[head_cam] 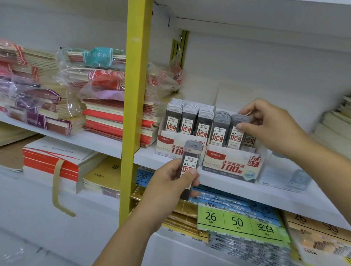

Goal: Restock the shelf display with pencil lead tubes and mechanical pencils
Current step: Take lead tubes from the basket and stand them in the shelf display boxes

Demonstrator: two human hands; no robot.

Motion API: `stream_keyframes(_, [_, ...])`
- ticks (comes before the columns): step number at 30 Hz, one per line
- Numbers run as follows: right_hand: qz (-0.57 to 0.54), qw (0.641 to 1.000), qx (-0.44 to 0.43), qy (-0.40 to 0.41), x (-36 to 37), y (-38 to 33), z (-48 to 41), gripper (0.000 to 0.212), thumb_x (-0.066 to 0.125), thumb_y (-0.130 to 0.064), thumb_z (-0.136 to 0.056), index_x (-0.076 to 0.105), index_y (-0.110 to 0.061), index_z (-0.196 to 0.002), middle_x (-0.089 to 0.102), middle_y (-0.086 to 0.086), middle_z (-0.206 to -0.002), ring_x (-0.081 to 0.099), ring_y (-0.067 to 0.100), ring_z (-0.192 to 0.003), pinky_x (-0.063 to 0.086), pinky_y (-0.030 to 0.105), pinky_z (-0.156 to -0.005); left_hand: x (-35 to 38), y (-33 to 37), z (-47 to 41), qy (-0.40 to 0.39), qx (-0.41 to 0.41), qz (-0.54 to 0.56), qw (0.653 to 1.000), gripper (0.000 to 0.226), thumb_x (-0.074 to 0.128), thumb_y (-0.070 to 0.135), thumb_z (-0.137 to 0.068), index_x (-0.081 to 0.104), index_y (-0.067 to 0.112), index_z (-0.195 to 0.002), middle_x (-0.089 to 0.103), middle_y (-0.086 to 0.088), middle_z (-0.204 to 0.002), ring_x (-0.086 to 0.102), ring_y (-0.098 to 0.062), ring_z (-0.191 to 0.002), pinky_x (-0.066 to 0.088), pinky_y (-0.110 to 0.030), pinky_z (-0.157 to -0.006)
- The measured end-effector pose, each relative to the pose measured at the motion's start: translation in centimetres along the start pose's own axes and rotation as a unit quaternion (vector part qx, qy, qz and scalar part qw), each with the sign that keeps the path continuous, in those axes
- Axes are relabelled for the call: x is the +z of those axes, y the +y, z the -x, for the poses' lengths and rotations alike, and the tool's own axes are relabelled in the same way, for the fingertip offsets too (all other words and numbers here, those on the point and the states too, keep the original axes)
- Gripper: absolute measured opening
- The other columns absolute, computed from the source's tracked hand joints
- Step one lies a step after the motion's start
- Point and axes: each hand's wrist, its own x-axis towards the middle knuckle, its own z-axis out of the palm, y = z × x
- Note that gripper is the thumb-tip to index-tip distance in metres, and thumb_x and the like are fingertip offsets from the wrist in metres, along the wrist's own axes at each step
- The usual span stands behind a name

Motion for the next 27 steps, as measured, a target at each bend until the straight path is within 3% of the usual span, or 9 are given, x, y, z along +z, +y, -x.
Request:
stream_keyframes(3, [0.120,0.992,-0.036,0.026,0.3,0.4,0.0,0.014,0.071,-0.031,-0.084,0.062,-0.030,-0.094,0.055,-0.013,-0.090,0.053,0.007,-0.086,0.038,0.020,-0.067,0.1,0.0,0.0,0.006,0.001,-0.006,1.000,0.018,0.062,0.027,-0.098,0.074,0.039,-0.095,0.077,0.003,-0.085,0.075,-0.013,-0.078,0.057,-0.018,-0.066])
stream_keyframes(5, [0.206,0.976,-0.050,0.043,0.3,0.4,-0.1,0.025,0.068,-0.037,-0.085,0.066,-0.030,-0.108,0.047,-0.009,-0.092,0.041,0.011,-0.094,0.034,0.028,-0.072,0.1,0.1,0.1,0.007,-0.001,-0.010,1.000,0.013,0.062,0.027,-0.098,0.072,0.036,-0.099,0.077,0.004,-0.084,0.075,-0.011,-0.078,0.057,-0.018,-0.065])
stream_keyframes(9, [0.283,0.958,-0.034,0.041,-0.1,0.0,0.4,0.041,0.060,-0.040,-0.090,0.058,-0.032,-0.130,0.042,-0.009,-0.097,0.031,0.008,-0.096,0.031,0.029,-0.074,0.3,0.3,0.2,0.003,-0.002,-0.023,1.000,0.011,0.063,0.028,-0.097,0.071,0.035,-0.100,0.077,0.006,-0.084,0.074,-0.008,-0.076,0.056,-0.016,-0.064])
stream_keyframes(13, [0.164,0.976,-0.098,0.104,0.3,-2.5,3.4,0.034,0.049,-0.035,-0.092,0.064,-0.025,-0.121,0.051,-0.015,-0.092,0.044,0.003,-0.084,0.035,0.020,-0.074,0.9,0.7,0.2,-0.013,0.012,-0.023,1.000,0.012,0.064,0.027,-0.096,0.073,0.034,-0.096,0.076,0.005,-0.084,0.073,-0.005,-0.077,0.057,-0.017,-0.064])
stream_keyframes(15, [0.013,0.995,-0.084,0.055,0.9,-4.2,5.3,0.029,0.050,-0.039,-0.090,0.063,-0.036,-0.115,0.061,-0.023,-0.089,0.056,-0.001,-0.080,0.043,0.011,-0.065,1.3,1.0,0.3,-0.023,0.025,-0.029,0.999,0.013,0.066,0.026,-0.096,0.075,0.035,-0.095,0.077,0.004,-0.086,0.073,-0.005,-0.079,0.057,-0.018,-0.066])
stream_keyframes(19, [-0.146,0.987,-0.037,-0.062,2.7,-5.0,6.9,0.026,0.063,-0.030,-0.090,0.063,-0.043,-0.112,0.070,-0.014,-0.096,0.064,0.005,-0.084,0.052,0.019,-0.069,2.4,1.3,0.3,-0.048,0.037,-0.037,0.997,0.017,0.067,0.025,-0.095,0.077,0.038,-0.090,0.076,0.006,-0.085,0.072,-0.005,-0.080,0.058,-0.019,-0.068])
stream_keyframes(22, [-0.213,0.976,-0.026,0.023,1.5,-4.2,6.3,0.024,0.067,-0.020,-0.088,0.066,-0.042,-0.098,0.072,-0.013,-0.092,0.067,0.002,-0.078,0.051,0.014,-0.062,3.0,1.0,0.1,-0.010,0.081,-0.107,0.991,0.013,0.067,0.033,-0.094,0.073,0.043,-0.097,0.074,0.019,-0.098,0.067,0.007,-0.091,0.057,-0.018,-0.078])
stream_keyframes(24, [-0.212,0.969,-0.037,0.118,-0.4,-3.3,5.1,0.025,0.065,-0.019,-0.089,0.065,-0.042,-0.098,0.072,-0.012,-0.091,0.066,0.002,-0.078,0.049,0.013,-0.062,3.0,0.5,-0.2,0.054,0.141,-0.224,0.963,0.024,0.065,0.039,-0.094,0.063,0.046,-0.118,0.062,0.026,-0.117,0.056,0.011,-0.108,0.049,-0.016,-0.095])
stream_keyframes(27, [-0.106,0.971,-0.093,0.190,-2.9,-2.1,3.5,0.028,0.061,-0.015,-0.093,0.060,-0.039,-0.106,0.066,-0.020,-0.092,0.060,-0.002,-0.076,0.046,0.011,-0.069,2.8,-0.4,-0.4,0.098,0.250,-0.413,0.870,0.051,0.057,0.040,-0.099,0.041,0.035,-0.147,0.037,0.020,-0.148,0.025,0.007,-0.138,0.023,-0.019,-0.115])
